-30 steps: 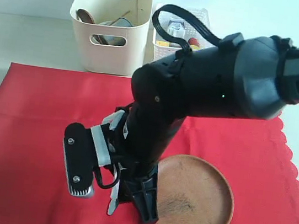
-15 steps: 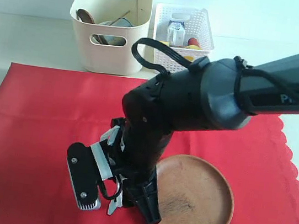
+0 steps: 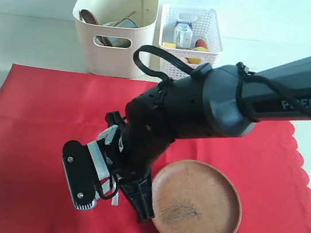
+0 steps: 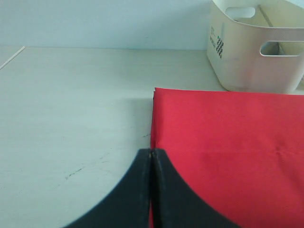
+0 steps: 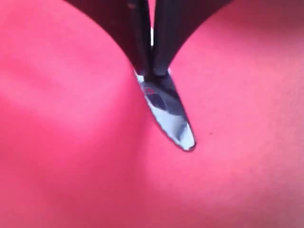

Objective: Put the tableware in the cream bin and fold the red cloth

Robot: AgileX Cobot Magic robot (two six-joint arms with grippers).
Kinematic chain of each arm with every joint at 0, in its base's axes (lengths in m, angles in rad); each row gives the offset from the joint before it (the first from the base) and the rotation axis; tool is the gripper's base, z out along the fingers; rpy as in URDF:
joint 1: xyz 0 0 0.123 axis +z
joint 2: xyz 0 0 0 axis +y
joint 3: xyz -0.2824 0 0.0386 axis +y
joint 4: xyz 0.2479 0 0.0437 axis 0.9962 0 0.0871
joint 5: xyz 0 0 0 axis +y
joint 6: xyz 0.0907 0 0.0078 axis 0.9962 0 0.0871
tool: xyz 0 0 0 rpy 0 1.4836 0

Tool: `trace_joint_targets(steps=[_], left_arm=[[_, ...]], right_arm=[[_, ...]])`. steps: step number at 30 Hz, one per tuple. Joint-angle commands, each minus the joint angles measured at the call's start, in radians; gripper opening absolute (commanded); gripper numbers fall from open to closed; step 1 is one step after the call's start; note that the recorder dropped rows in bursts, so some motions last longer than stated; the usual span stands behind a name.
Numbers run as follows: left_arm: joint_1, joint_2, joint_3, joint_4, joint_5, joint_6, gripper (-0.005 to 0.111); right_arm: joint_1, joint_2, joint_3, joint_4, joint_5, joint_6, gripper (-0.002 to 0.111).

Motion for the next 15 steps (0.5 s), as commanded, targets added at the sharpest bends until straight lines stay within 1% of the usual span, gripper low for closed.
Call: trace_joint_targets(steps=[1,6,11,13,15], left_arm=[[0.002,-0.007,0.003,0.0,-0.013,0.001,0.0],[0.002,-0.007,0.003,0.0,-0.013,0.001,0.0],[0.002,-0.007,0.003,0.0,-0.013,0.001,0.0],[0.002,-0.007,0.003,0.0,-0.013,0.001,0.0],[0.002,-0.007,0.003,0.0,-0.013,0.001,0.0]], right_arm=[[0.001,0.0,-0.003,-0.008,-0.076,-0.006,0.0],[0.001,0.0,-0.003,-0.008,-0.12,0.005,0.0],[0.001,-0.029,-0.003,-0.008,-0.125,0.005,0.0],[0.001,-0.049,-0.003,-0.026,-0.122,0.002,0.002],[0.001,-0.064,-0.003,-0.078,-0.116,0.002,0.006]])
